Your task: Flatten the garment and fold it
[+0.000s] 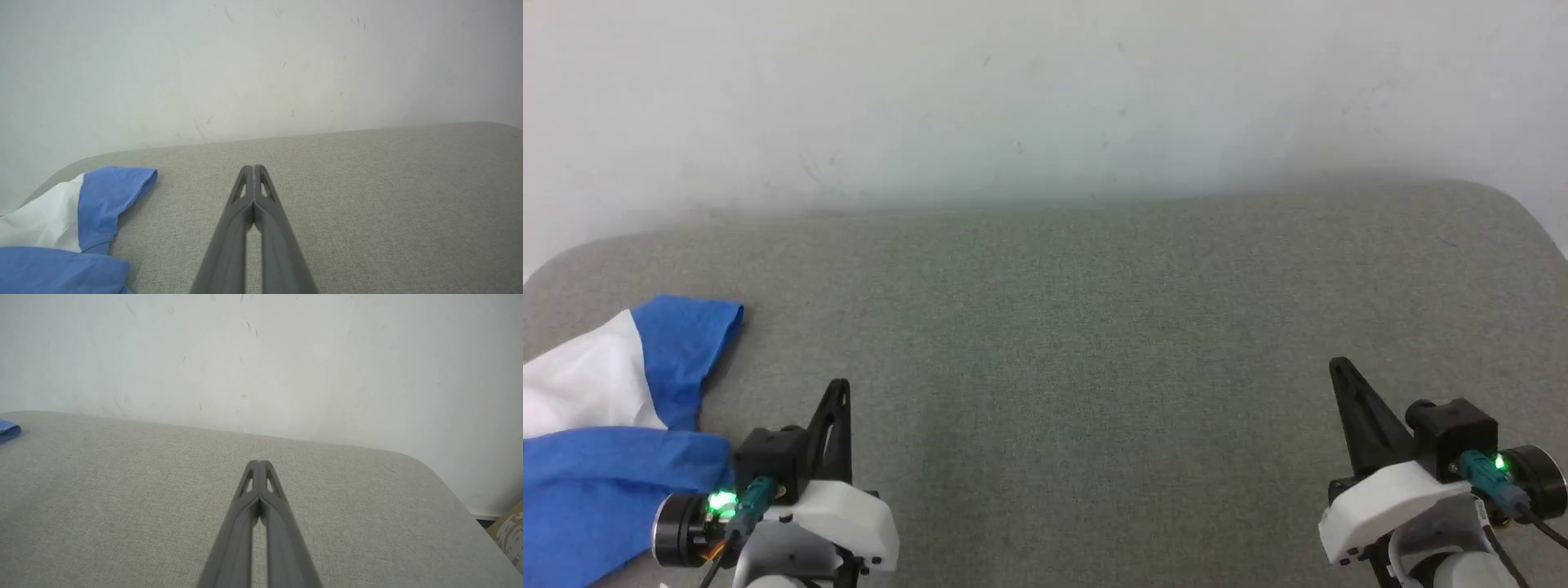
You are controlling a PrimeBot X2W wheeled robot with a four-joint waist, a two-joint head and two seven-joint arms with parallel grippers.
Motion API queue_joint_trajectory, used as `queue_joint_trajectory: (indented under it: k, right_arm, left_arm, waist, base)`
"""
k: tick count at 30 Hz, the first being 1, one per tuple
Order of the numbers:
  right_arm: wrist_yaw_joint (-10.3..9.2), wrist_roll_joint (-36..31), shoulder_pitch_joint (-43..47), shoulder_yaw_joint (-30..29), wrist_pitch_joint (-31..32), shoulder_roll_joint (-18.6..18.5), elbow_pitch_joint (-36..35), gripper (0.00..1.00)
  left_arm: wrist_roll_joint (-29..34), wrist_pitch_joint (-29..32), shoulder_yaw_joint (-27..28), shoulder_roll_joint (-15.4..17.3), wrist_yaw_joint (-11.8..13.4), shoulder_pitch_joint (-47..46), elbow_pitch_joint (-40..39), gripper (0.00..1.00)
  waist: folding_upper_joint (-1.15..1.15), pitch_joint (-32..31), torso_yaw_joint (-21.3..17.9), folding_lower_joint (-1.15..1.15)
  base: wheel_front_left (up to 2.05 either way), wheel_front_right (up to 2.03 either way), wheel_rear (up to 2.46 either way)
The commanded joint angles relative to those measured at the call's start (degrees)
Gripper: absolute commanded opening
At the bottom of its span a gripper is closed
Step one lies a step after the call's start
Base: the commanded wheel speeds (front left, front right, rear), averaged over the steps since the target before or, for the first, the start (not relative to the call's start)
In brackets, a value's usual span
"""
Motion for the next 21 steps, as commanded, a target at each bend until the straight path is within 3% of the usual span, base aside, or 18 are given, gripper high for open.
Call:
queue_joint_trajectory:
  k: [1, 21]
  right_arm:
    - [-0.05, -0.4, -0.8, 0.0, 0.0, 0.2, 0.1, 0.00]
    - [-0.05, -0.4, -0.8, 0.0, 0.0, 0.2, 0.1, 0.00]
  left_arm:
    - [0.2, 0.0, -0.1, -0.1, 0.0, -0.7, -0.3, 0.00]
    - [0.2, 0.0, -0.1, -0.1, 0.0, -0.7, -0.3, 0.00]
  waist:
    - [0.00, 0.0, 0.0, 0.00]
    - [0.00, 0.0, 0.0, 0.00]
  base:
    - [0.00, 0.00, 0.00]
    - [0.00, 0.00, 0.00]
